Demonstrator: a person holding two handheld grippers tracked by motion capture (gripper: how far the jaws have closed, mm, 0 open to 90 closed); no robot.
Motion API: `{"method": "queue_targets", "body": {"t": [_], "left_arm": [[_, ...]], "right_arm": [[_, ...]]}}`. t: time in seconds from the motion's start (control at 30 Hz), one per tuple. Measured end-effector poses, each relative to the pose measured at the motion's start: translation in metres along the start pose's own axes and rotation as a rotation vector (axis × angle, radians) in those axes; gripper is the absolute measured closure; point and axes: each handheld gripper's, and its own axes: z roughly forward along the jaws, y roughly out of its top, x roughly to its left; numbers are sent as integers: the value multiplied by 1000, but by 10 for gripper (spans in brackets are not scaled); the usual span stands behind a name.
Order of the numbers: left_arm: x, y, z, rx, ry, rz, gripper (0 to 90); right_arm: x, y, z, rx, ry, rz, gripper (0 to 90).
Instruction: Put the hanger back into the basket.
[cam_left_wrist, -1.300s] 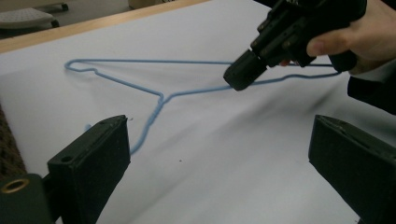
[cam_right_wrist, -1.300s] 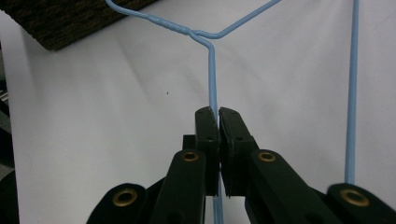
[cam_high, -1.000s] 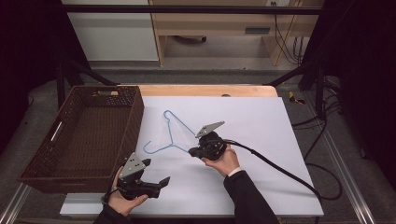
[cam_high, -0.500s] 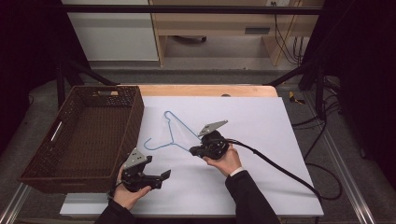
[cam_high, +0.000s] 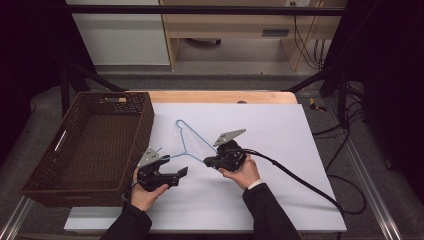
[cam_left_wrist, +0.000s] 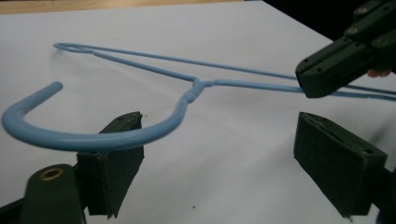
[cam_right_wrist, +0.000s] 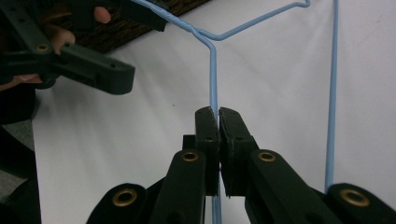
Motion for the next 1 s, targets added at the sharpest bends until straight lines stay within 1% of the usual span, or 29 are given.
{"method": "queue_targets", "body": {"t": [0.13, 0.23, 0.33, 0.4, 0.43, 0.5, 0.57, 0.63, 0.73, 0.9, 1.0], "left_arm": [[4, 2, 4, -28, 14, -11, 233], [7, 3, 7, -43, 0, -29, 295], [6, 3, 8, -51, 0, -23, 353], [7, 3, 9, -54, -2, -26, 395], [7, 3, 9, -64, -4, -28, 416], [8, 4, 9, -74, -9, -29, 470], [8, 4, 9, -80, -25, -33, 529], [7, 4, 10, -82, -31, -31, 590], [8, 4, 10, -92, -32, -37, 677], [7, 5, 9, -100, -30, -32, 780], [8, 5, 9, -103, -31, -37, 820]], "right_arm": [[-1, -1, -2, -6, 4, 1, 878], [-1, -2, -3, -10, 4, 0, 878], [-1, -2, -3, -11, 4, 1, 878], [-1, -2, -3, -11, 3, 2, 878], [-1, -2, -3, -11, 5, -2, 878], [-1, -3, -3, -15, 5, 2, 878], [-1, -3, -3, -14, 6, 1, 878], [-1, -4, -3, -11, 8, -5, 878], [-1, -5, -3, -12, 8, 1, 878], [-2, -6, -3, -13, 17, -1, 877], [-2, -8, -2, -10, 20, 1, 877]]}}
